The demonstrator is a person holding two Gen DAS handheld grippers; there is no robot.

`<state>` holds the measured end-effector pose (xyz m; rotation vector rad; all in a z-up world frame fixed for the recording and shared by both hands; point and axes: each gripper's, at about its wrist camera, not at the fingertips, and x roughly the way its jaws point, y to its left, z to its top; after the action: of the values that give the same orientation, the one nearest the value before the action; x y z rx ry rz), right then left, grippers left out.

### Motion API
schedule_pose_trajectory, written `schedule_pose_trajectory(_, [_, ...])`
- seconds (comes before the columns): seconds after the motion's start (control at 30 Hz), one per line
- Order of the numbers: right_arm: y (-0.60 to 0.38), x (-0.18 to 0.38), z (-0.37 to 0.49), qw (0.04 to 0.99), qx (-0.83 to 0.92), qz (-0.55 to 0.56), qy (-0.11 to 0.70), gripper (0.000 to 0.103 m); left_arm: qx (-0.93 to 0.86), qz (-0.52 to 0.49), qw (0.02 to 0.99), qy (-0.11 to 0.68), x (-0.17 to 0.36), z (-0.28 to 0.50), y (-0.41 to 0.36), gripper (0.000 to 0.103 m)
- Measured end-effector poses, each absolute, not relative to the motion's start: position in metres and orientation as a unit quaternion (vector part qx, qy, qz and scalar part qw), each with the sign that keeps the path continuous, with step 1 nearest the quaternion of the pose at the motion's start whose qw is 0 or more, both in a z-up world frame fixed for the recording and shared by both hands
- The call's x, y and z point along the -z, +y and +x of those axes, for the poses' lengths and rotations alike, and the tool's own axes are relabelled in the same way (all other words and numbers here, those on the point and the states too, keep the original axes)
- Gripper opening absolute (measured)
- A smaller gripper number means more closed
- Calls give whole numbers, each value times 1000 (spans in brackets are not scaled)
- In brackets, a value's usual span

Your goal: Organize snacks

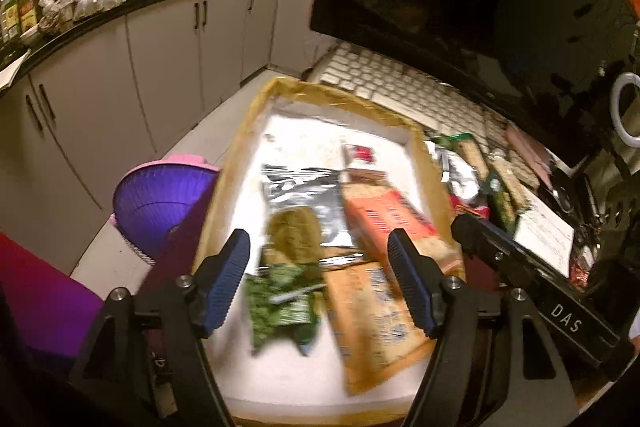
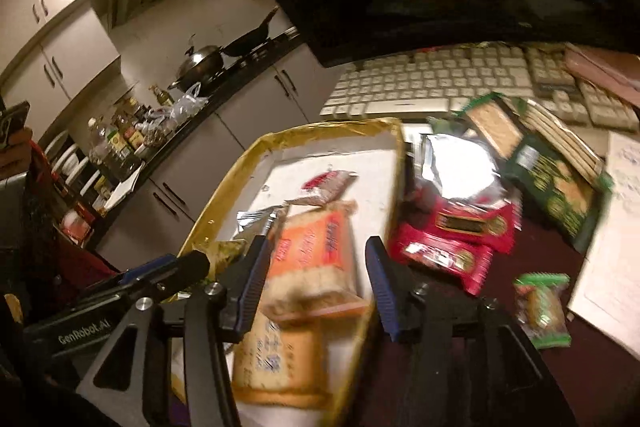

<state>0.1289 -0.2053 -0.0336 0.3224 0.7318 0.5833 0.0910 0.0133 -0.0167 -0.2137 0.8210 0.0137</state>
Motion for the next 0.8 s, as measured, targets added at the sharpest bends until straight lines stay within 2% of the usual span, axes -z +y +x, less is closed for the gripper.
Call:
schedule_pose_trajectory(0.07, [-217,33,127,881,-275,166,348,56,2,-94,916,390,10,88,0,76])
schedule_pose_trajectory(0.23, [-244,31,124,883,-261,189,342,59,18,-78,919,385,4,84,-30,78])
schedule_pose_trajectory(0.8, [-323,53,117,885,-214,241,337,59,60,-36,910,409,4,87,-111,78])
